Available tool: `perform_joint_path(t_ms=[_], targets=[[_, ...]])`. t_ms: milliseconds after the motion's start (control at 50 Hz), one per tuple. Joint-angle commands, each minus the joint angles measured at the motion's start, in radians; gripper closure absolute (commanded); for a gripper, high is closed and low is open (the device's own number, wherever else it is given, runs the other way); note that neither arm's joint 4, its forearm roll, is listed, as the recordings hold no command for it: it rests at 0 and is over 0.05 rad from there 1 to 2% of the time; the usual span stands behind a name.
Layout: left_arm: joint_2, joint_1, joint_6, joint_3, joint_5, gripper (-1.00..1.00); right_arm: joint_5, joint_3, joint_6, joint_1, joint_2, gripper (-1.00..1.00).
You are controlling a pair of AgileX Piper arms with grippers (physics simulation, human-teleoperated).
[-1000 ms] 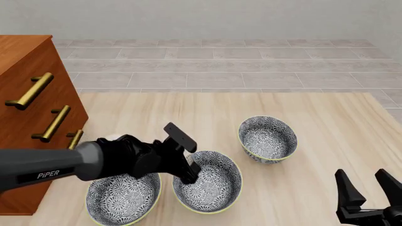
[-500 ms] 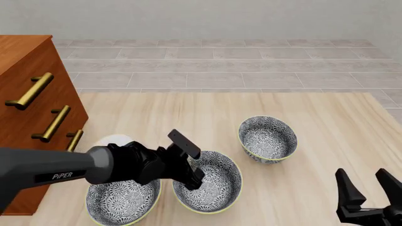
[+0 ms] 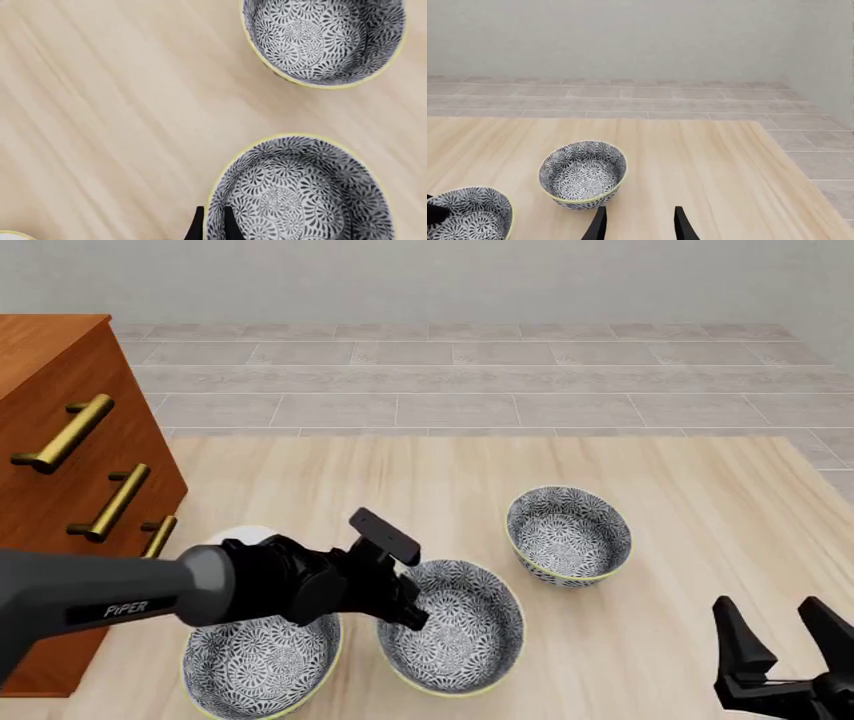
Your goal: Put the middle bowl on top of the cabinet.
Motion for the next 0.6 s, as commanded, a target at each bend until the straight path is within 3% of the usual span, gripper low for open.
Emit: perform_joint_path(t_ms=[20, 240, 600], targets=[[-0.017, -0.002, -0.003, 0.002, -0.001, 1.00, -0.007, 0.000, 0.001, -0.003, 0.009, -1.00], [-0.062, -0.003, 0.007, 0.011, 0.006, 1.00, 0.000, 0.000, -0.001, -0.002, 0.004, -1.00], [-0.251, -0.022, 0.007, 0.053, 0.037, 1.00, 0.001, 0.000, -0.005, 0.001, -0.003, -1.00]])
